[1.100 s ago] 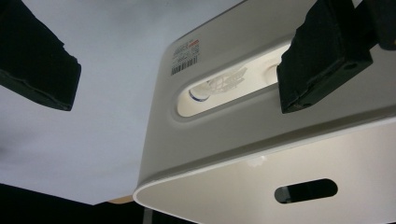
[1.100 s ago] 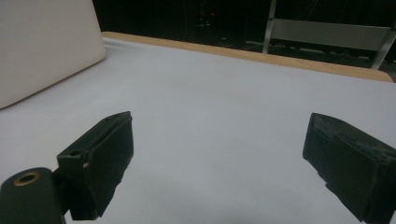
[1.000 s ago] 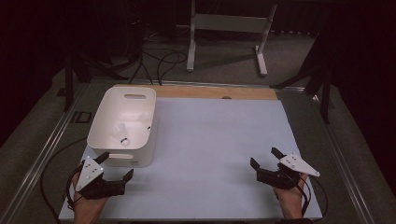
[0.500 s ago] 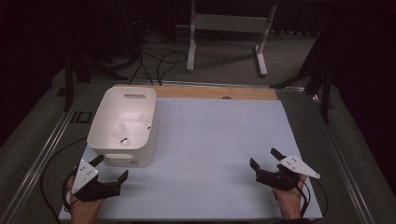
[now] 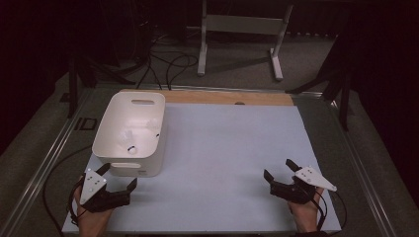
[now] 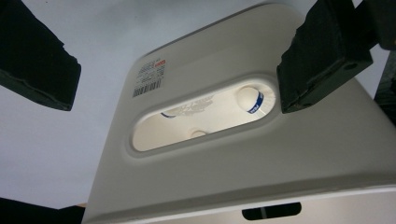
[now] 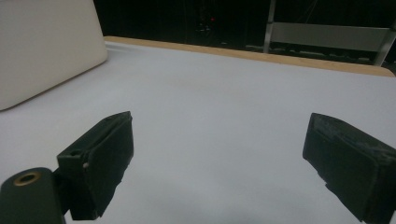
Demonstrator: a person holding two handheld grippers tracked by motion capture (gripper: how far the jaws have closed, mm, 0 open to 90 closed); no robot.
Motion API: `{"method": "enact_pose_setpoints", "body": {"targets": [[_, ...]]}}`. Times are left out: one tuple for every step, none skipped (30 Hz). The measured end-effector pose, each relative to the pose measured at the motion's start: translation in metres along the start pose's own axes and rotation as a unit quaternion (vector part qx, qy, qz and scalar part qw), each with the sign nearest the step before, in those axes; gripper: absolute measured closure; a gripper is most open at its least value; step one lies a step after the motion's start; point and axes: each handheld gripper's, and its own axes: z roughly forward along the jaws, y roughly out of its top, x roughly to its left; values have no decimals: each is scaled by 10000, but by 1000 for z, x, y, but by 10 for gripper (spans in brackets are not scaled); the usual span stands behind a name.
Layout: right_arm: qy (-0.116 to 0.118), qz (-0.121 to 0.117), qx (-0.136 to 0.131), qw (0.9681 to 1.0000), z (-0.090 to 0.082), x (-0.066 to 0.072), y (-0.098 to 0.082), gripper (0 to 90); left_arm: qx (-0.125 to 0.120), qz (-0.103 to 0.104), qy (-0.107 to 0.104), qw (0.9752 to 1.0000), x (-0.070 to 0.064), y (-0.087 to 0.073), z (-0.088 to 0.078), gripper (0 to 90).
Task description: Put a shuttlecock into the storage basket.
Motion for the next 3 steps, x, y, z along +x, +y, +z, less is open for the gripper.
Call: {"method": "enact_pose_setpoints", "body": {"targets": [[11,18,5,10000,0,0,0,87,8,-17,13,10000,0,0,0,3],[-3,26,5,10000,1,0,0,87,0,-46,30,10000,0,0,0,3],[0,31,-1,10000,1,0,0,87,5,-46,53,10000,0,0,0,3]]}}
